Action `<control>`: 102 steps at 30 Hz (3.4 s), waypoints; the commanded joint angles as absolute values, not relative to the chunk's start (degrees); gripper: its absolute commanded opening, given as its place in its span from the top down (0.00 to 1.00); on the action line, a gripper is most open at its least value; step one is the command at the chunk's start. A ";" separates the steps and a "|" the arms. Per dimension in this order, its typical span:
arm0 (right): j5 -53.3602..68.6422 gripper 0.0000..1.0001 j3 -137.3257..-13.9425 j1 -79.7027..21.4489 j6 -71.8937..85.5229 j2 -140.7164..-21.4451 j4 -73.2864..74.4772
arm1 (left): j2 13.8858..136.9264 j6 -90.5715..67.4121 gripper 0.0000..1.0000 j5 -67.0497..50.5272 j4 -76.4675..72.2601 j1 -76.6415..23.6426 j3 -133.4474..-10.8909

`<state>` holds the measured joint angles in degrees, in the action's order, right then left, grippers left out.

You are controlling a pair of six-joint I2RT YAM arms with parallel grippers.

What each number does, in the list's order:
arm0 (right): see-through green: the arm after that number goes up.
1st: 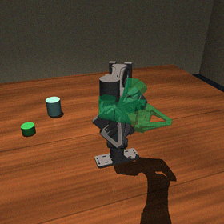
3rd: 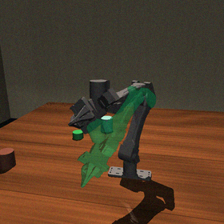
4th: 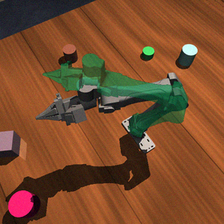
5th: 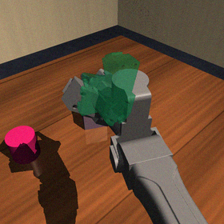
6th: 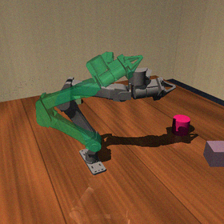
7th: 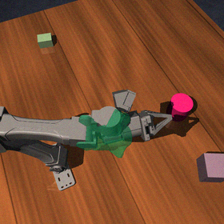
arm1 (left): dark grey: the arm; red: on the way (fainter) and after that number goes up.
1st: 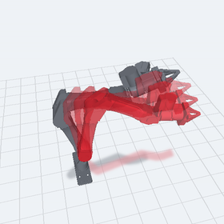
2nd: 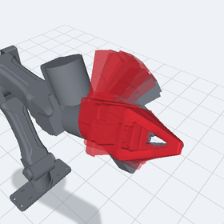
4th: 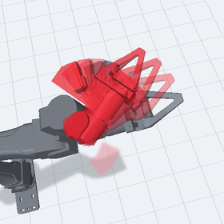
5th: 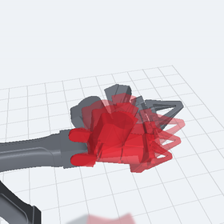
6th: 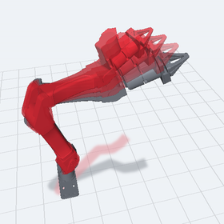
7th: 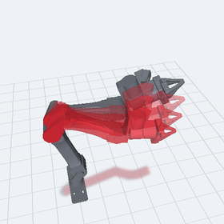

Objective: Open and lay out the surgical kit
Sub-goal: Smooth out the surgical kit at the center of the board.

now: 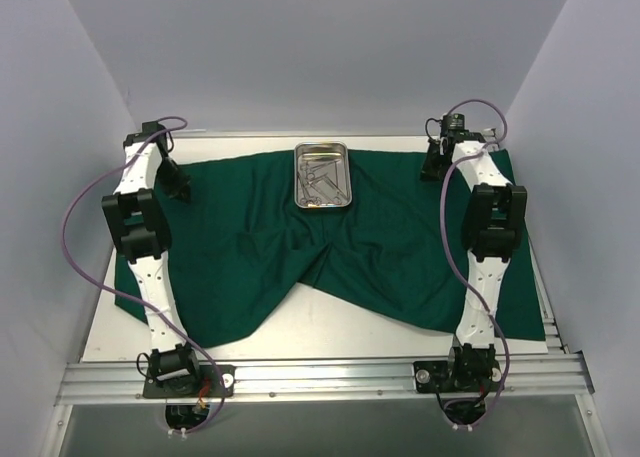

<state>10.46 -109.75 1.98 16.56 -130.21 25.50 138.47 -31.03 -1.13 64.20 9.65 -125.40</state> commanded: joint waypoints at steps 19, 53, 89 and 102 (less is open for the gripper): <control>3.43 1.00 -125.92 7.47 12.57 -149.66 32.95 | 166.20 -35.06 0.93 -19.33 62.43 18.18 -158.12; 19.96 0.60 -90.19 -18.94 22.94 -104.34 27.52 | 98.72 -22.33 0.06 5.72 65.84 15.64 -91.69; 25.13 0.62 -62.76 -24.96 20.39 -89.56 14.07 | 110.13 -20.39 0.98 13.26 63.89 22.14 -71.71; 28.03 0.62 -61.78 -21.10 19.34 -96.33 14.24 | 106.36 -32.42 0.98 29.45 77.07 27.69 -78.13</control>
